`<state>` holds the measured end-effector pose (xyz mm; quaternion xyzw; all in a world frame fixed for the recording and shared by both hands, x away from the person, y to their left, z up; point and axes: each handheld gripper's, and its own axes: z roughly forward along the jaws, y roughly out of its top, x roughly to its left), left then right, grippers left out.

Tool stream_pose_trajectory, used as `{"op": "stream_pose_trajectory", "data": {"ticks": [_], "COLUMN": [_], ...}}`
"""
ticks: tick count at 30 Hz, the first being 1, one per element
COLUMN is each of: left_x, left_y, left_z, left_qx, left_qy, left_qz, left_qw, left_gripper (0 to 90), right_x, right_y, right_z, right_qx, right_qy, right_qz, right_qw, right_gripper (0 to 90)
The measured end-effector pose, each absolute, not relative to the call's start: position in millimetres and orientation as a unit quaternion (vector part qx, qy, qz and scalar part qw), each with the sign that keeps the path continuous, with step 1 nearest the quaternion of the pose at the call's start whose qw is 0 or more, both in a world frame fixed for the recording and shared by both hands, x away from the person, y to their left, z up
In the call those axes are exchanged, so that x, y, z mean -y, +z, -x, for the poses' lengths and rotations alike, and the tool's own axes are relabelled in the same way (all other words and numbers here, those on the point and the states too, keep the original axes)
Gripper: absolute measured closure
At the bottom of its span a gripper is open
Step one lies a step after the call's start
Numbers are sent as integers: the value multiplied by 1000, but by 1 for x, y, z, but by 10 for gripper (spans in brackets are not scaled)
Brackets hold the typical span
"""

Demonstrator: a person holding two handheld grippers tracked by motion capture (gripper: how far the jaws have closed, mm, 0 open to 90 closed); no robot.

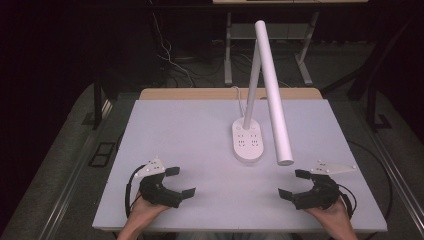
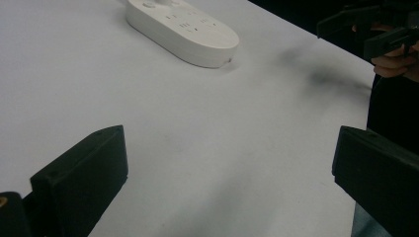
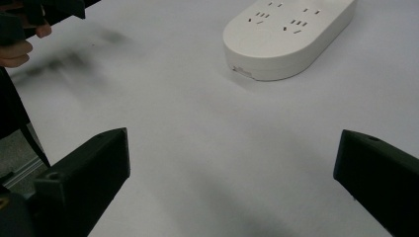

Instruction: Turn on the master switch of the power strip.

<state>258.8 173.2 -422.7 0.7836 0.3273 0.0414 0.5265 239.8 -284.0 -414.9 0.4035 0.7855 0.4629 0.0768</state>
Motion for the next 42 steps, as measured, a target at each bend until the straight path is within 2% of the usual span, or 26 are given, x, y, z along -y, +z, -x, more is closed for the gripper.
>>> {"op": "stream_pose_trajectory", "data": {"ticks": [25,42], "left_x": [-164,-153], "left_y": [-403,-391], "left_z": [-270,-297], "left_qx": [-317,-316], "left_qy": [34,23], "left_qz": [-800,-804], "left_qw": [509,504], "left_gripper": [0,0], "right_x": [284,284], "right_y": [-417,-418], "right_z": [-238,-238], "right_qx": [-786,-789], "right_qy": [460,458], "right_qz": [-405,-403], "right_qw": [76,76], "right_gripper": [3,3]}}
